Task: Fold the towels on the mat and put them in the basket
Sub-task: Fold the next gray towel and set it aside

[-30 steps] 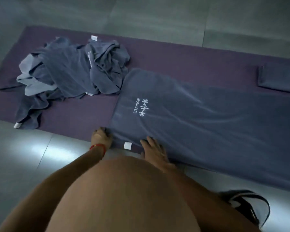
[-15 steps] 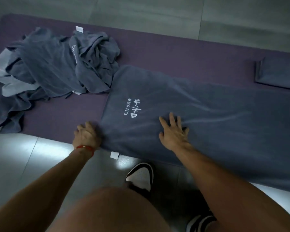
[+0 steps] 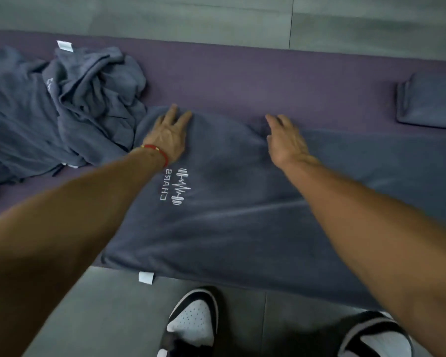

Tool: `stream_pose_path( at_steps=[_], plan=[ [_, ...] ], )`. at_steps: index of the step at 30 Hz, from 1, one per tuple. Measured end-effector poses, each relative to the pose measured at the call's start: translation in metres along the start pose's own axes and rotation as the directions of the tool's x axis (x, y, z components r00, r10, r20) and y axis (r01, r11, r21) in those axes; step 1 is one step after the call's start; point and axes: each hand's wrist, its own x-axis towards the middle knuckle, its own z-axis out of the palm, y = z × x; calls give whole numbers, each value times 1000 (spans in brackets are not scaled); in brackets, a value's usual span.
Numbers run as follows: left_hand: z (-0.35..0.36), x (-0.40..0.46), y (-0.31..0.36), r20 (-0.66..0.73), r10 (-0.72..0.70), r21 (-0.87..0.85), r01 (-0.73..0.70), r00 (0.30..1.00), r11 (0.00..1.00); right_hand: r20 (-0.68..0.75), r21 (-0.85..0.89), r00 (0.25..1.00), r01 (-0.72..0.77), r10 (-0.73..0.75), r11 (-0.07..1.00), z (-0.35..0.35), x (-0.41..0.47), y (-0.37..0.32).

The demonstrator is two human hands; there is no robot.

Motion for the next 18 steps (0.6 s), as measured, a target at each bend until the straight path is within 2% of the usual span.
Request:
stream_pose_path(
  at_steps=[5, 10, 13, 16, 18],
  plan=[
    [-18, 45, -25, 88, 99, 173, -113, 991, 978, -80, -130, 995, 47, -58, 990, -12, 25, 11],
    [-27, 45, -20, -47, -8, 271, 21, 999, 962, -214, -50, 974, -83, 70, 995, -6, 21, 8],
    [-31, 35, -18, -111, -46, 320, 80, 993, 944, -286, -5, 957, -59, 55, 998, 13, 0, -12],
    [-51, 24, -18, -179, 124, 439, -34, 976, 898, -309, -42, 949, 47, -57, 998, 29, -40, -37],
    [-67, 16, -18, -125, 211, 450, -134, 970, 883, -280, -49, 949, 135, -144, 990, 39, -74, -53]
  ],
)
